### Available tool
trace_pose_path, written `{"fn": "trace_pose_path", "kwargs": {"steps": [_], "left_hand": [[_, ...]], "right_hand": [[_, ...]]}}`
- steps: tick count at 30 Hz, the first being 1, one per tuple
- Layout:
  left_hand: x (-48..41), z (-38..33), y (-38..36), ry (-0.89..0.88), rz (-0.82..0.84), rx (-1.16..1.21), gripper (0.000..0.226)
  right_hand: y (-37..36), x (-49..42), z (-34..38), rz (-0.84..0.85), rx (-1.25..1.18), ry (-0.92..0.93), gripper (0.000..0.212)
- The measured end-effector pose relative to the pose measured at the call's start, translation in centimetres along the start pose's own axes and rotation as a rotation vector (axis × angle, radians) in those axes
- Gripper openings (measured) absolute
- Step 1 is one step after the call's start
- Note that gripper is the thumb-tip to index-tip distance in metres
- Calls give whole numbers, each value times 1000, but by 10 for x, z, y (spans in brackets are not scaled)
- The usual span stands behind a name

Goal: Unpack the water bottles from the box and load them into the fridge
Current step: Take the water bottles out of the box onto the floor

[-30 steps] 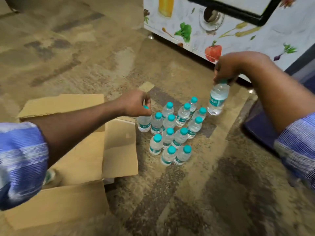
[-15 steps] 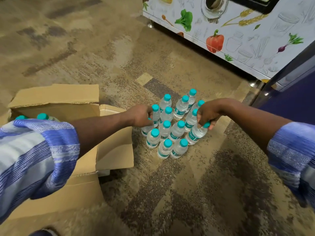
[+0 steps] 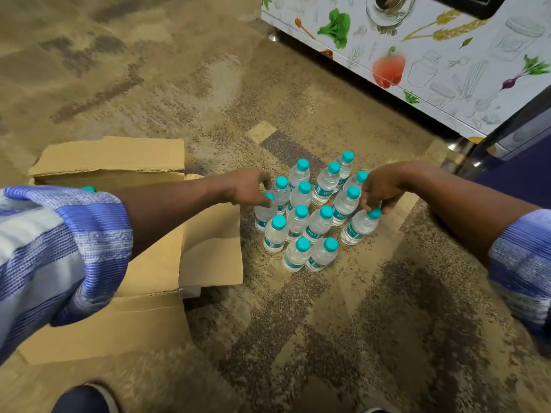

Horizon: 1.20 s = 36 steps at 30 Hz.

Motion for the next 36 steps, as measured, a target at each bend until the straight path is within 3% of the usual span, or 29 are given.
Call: {"fn": "trace_pose_path", "kwargs": {"steps": [4,9,18,25,29,32,36], "left_hand": [[15,9,23,1,49,-66,39],[46,43,60,37,87,-180,24],[108,203,103,484,70,-531,40],[148,297,79,591,171,-535,47],[154,302,71,649,225,-501,42],[157,304,59,675,266,-522,44],[155,312,45,612,292,-539,45]], "right_hand": [[22,19,35,-150,218,41,31],[22,50,130,-307,374,401,24],[-63,92,293,-318,417,922,22],[-147,98,391,-287,315,1091,35],[-192,119,446,-282,214,1218,41],[-217,121,473,-250,298,1290,50],[-227,109,484,-233,341,1237,43]]}}
Point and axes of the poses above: each hand's wrist, its own x-axis away from the middle knuckle, its own y-axis out of the back of the hand, z = x × y, the point moved 5 cm from there along -x, towards the middle knuckle, and after that the axes turned 1 degree about y, right-handed, at the moved point
